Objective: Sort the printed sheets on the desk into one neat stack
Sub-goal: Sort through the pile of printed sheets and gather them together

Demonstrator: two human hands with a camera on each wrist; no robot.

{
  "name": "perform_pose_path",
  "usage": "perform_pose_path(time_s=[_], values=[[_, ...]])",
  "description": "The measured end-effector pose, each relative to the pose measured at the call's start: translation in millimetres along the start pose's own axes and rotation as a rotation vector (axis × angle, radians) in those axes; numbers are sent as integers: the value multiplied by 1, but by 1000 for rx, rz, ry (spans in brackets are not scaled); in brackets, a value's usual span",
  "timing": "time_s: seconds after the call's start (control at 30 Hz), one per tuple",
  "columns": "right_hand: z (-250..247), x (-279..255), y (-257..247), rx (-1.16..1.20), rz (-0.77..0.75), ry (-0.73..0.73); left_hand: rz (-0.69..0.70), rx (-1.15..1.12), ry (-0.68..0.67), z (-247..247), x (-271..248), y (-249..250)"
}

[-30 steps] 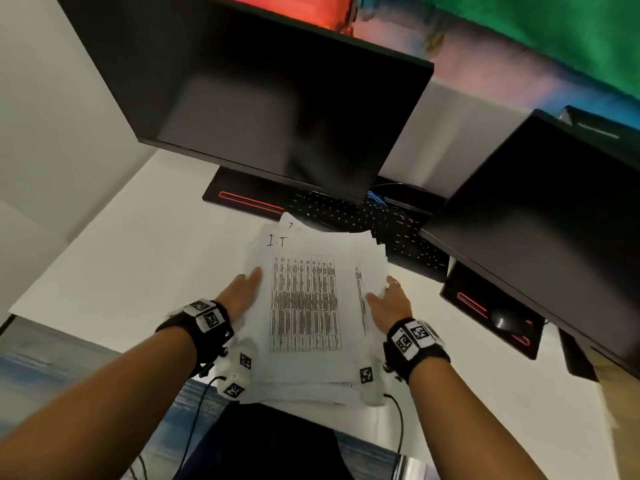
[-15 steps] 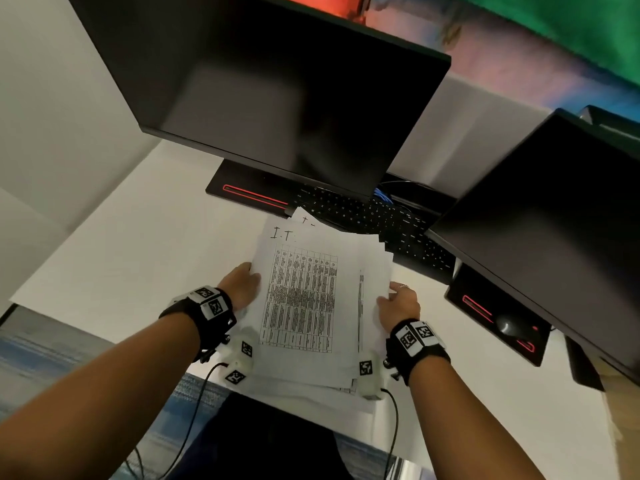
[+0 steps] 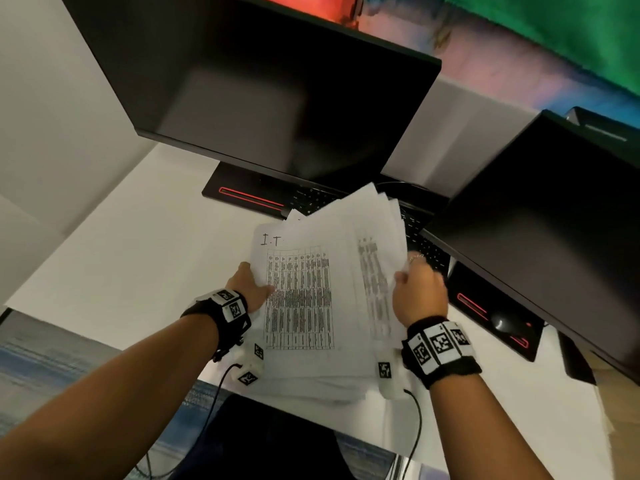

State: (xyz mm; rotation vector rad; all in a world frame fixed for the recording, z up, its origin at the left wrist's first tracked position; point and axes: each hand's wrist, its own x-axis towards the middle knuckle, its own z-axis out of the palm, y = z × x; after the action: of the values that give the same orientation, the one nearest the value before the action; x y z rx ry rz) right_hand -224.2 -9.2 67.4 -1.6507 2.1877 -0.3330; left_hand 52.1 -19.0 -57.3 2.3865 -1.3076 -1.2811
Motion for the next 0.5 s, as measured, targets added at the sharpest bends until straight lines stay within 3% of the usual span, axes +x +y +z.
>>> perform_pose_path(time_s=[0.13, 0.3, 0.4, 0.5], values=[[-69, -8, -26, -74, -183, 198, 4, -5, -5, 0, -2, 1], [-144, -20, -48, 77, -291, 405, 2, 1, -3, 1, -7, 5], [-157, -17, -51, 304, -313, 387, 3, 1, 6, 1, -10, 6], [-137, -8, -50, 502, -255, 273, 7, -25, -10, -3, -14, 9]])
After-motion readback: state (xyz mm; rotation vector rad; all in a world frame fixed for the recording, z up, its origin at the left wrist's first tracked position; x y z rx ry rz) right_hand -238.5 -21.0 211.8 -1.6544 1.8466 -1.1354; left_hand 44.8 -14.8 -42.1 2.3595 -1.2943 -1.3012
